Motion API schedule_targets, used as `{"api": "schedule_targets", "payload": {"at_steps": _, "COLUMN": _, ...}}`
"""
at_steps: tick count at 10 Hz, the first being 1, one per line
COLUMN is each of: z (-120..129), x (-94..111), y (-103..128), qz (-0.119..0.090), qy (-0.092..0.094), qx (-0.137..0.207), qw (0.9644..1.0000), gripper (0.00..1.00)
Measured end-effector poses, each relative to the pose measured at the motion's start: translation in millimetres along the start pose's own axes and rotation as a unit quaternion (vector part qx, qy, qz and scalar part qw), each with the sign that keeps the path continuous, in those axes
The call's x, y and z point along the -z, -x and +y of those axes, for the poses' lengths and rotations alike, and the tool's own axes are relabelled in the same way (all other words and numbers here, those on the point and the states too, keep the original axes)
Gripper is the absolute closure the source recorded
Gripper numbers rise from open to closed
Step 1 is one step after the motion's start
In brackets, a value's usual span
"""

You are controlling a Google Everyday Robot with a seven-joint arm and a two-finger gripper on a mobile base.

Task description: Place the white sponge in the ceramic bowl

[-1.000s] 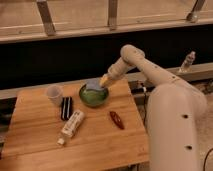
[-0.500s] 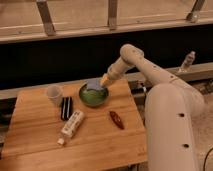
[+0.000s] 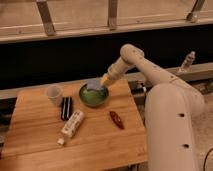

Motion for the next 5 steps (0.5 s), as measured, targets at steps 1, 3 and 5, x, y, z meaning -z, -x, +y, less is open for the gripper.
{"api": "schedule_targets", "payload": {"at_steps": 1, "z": 0.4, "x": -0.3, "y": 0.0, "qz": 0.0, "qy": 0.0, "qx": 0.0, "qw": 1.0, "gripper": 0.2}}
{"api": "schedule_targets", "payload": {"at_steps": 3, "z": 0.0, "x": -0.2, "y": -0.1, "qz": 0.0, "qy": 0.0, "qx": 0.0, "qw": 1.0, "gripper": 0.2}}
{"api": "schedule_targets", "payload": {"at_steps": 5, "z": -0.2, "x": -0.1, "y": -0.1, "qz": 0.0, "qy": 0.0, "qx": 0.0, "qw": 1.0, "gripper": 0.2}}
